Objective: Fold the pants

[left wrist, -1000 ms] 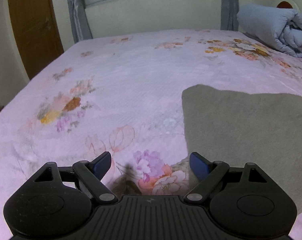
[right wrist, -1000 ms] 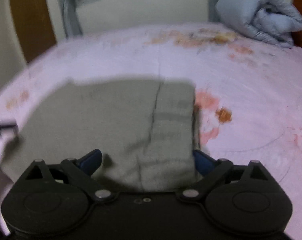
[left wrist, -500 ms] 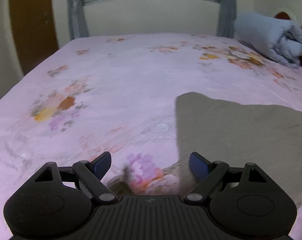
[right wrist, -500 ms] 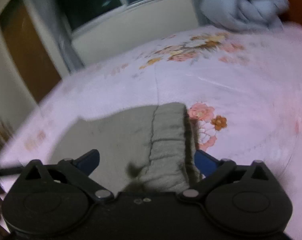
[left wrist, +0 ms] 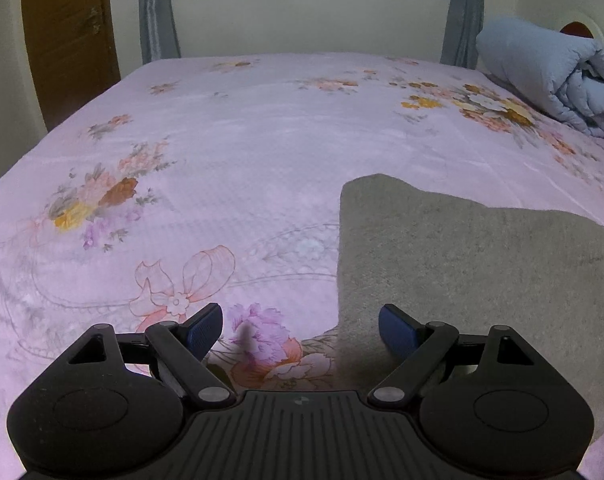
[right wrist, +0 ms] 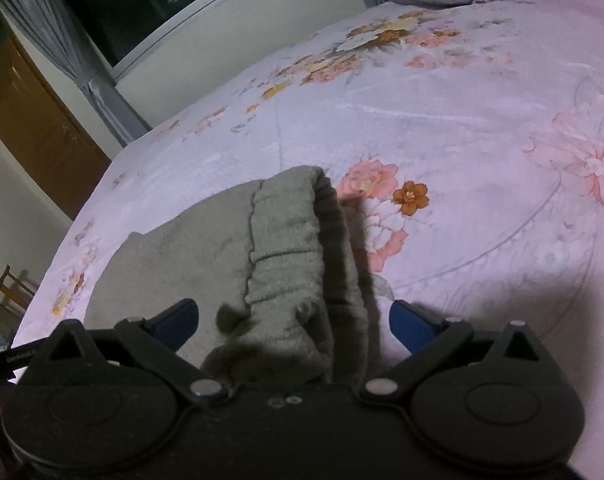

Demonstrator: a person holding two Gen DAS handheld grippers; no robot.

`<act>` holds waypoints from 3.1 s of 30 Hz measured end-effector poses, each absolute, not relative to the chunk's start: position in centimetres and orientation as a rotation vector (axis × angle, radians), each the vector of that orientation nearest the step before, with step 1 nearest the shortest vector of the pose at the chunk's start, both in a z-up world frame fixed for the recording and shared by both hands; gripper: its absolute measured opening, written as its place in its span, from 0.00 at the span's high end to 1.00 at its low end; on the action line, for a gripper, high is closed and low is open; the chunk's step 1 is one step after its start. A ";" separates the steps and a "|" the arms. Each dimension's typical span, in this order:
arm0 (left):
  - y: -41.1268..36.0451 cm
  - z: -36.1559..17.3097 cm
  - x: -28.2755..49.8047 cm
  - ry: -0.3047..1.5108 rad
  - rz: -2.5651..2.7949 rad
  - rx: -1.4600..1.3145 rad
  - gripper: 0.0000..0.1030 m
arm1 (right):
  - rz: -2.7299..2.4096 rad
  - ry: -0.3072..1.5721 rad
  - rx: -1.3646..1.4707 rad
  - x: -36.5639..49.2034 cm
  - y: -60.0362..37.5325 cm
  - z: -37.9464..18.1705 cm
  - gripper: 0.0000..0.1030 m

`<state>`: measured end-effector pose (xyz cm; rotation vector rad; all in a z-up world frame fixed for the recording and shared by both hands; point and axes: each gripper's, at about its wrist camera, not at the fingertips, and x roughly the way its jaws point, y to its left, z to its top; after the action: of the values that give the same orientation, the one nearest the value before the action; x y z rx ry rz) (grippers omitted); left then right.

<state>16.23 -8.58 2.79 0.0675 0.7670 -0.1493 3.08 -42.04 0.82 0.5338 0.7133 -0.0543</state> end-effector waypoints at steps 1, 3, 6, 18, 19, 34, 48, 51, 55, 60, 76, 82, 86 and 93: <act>-8.6 2.8 16.2 0.767 -0.149 0.067 0.17 | -0.056 0.724 0.540 3.2 -42.1 0.6 0.06; -8.5 2.7 16.2 0.769 -0.148 0.060 0.17 | -0.056 0.725 0.551 3.2 -42.2 0.4 0.06; -8.4 2.7 16.3 0.771 -0.146 0.056 0.17 | -0.053 0.723 0.560 3.1 -42.2 0.3 0.06; -7.7 2.1 17.0 0.791 -0.122 0.015 0.00 | -0.042 0.745 0.553 3.4 -42.2 0.1 0.06; -7.5 1.9 17.2 0.801 -0.122 0.004 0.00 | -0.038 0.750 0.565 3.5 -42.3 -0.1 0.06; -7.1 1.2 17.7 0.833 -0.157 -0.066 0.00 | -0.020 0.756 0.614 3.7 -43.1 -0.7 0.06; -8.6 -0.6 19.9 0.912 -0.285 -0.163 0.00 | 0.033 0.741 0.669 4.2 -44.1 -2.0 0.06; -8.9 -1.1 20.3 0.922 -0.304 -0.192 0.00 | 0.031 0.725 0.743 4.2 -44.9 -2.2 0.06; -8.6 -1.3 20.4 0.924 -0.325 -0.207 0.00 | 0.047 0.701 0.807 3.9 -45.6 -2.5 0.05; -8.8 -1.7 19.8 0.914 -0.342 -0.196 0.00 | 0.087 0.699 0.820 4.0 -45.8 -3.0 0.05; -8.6 -2.5 21.2 0.941 -0.481 -0.352 0.23 | 0.263 0.674 1.069 4.9 -48.8 -4.9 0.22; -8.7 -2.8 21.3 0.943 -0.487 -0.355 0.23 | 0.306 0.665 1.135 4.2 -49.5 -5.4 0.32; -9.5 -2.4 21.4 0.927 -0.471 -0.331 0.45 | 0.312 0.658 1.072 5.6 -48.1 -4.5 0.33; -8.0 -2.2 21.3 0.915 -0.490 -0.391 0.75 | 0.215 0.764 0.879 7.1 -46.6 -2.9 0.55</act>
<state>21.33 -7.99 -2.21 -0.3910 0.9149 -0.4905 7.15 -46.58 -2.91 0.8789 0.7638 0.2150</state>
